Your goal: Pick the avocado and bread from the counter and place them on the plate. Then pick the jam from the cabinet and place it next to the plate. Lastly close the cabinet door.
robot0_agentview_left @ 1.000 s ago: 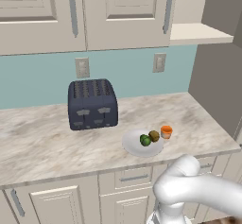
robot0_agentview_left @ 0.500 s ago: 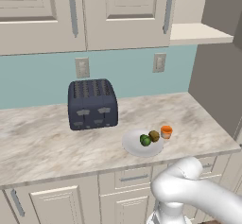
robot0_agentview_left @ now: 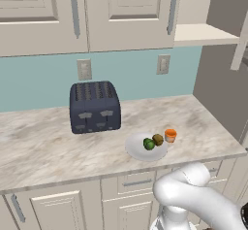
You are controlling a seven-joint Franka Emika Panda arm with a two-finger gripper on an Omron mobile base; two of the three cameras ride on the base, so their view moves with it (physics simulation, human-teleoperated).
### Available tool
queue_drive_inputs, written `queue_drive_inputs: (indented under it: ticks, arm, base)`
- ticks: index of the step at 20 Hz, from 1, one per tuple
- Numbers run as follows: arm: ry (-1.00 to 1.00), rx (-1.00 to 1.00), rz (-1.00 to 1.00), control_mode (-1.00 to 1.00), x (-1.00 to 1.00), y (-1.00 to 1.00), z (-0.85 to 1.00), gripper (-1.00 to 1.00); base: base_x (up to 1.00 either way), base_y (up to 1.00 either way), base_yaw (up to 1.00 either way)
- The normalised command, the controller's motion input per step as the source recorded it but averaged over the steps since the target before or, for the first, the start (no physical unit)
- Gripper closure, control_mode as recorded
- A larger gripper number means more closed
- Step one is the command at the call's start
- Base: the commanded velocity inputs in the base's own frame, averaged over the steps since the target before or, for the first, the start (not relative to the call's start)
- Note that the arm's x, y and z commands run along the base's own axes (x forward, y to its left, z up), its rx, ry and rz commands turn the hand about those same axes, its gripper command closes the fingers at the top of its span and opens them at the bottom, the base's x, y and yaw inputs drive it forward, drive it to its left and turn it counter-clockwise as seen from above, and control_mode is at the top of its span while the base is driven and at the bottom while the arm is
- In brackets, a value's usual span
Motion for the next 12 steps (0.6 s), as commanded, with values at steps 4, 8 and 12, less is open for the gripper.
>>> queue_drive_inputs:
  ticks: [4, 8, 12]
  arm:
    - [-0.18, 0.08, -0.09, -1.0, 0.66, 0.32, 0.14, -1.0]
    - [-0.17, 0.1, -0.07, -1.0, 0.61, 0.32, 0.15, -1.0]
    - [-0.13, 0.11, -0.03, -1.0, 0.29, 0.54, 0.11, -1.0]
  base:
    - [0.0, 0.0, 0.0]
    - [0.0, 0.0, 0.0]
    - [0.0, 0.0, 0.0]
